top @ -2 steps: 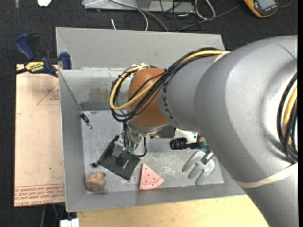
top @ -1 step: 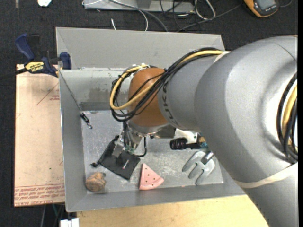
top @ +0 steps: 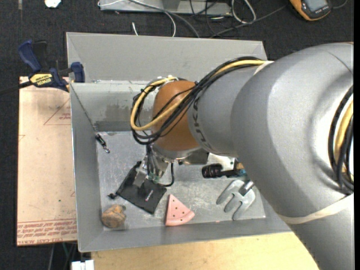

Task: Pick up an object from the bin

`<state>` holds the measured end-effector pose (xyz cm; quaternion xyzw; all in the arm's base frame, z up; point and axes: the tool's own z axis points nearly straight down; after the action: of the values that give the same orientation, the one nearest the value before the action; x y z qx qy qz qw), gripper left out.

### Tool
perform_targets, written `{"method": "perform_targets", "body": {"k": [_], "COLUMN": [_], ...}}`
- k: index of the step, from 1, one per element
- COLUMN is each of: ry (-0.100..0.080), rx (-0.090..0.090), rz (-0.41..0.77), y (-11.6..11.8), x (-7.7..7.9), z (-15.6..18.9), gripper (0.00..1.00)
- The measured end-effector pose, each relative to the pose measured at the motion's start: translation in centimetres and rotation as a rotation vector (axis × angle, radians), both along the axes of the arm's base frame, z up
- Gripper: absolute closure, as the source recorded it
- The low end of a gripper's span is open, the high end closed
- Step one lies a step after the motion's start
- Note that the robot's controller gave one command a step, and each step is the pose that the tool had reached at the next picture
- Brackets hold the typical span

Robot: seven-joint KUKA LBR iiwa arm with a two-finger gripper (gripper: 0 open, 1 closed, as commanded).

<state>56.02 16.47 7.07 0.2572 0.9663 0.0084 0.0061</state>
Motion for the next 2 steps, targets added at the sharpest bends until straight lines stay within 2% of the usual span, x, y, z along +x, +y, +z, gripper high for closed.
{"method": "perform_targets", "body": {"k": [2], "ry": [0.0], "rx": [0.003], "rz": [-0.028], "y": [-0.2], "x": [0.55], "z": [0.0], "gripper": [1.0]}}
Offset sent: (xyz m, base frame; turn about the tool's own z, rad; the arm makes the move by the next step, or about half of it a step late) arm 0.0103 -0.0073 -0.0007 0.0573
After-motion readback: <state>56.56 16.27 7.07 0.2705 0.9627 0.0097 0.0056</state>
